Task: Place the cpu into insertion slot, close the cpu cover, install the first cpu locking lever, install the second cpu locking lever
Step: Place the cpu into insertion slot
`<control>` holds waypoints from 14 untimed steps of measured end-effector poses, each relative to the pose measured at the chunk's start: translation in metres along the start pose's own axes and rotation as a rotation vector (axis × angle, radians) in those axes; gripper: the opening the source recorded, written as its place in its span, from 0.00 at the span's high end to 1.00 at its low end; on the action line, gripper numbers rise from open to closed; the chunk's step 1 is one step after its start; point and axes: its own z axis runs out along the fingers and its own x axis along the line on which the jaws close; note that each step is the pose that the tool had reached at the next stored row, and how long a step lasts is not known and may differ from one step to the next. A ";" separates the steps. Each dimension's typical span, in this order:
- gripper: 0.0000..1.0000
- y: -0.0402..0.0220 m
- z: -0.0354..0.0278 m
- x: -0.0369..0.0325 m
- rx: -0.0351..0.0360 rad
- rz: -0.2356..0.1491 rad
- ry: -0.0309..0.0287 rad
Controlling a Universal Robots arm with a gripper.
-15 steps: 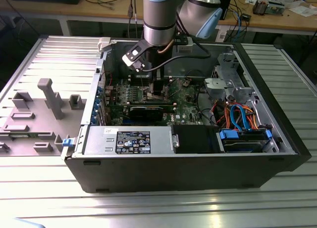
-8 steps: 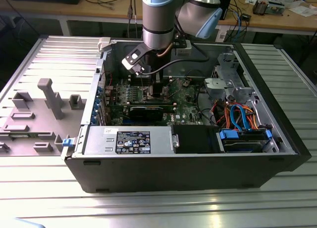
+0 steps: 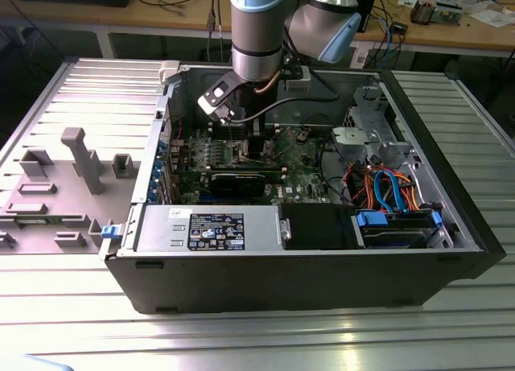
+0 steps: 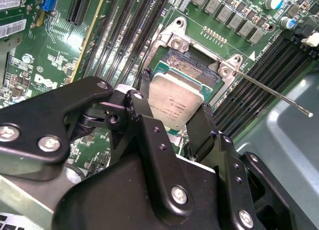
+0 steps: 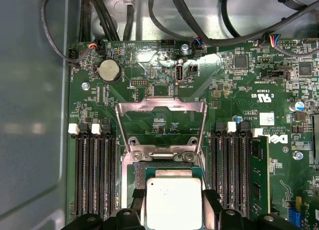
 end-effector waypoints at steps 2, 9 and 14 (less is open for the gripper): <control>0.46 0.0000 0.0005 0.0001 0.0000 0.000 0.0000; 0.46 -0.0003 0.0031 0.0001 0.0001 0.000 -0.0002; 0.46 -0.0006 0.0045 0.0010 0.0000 0.000 0.0005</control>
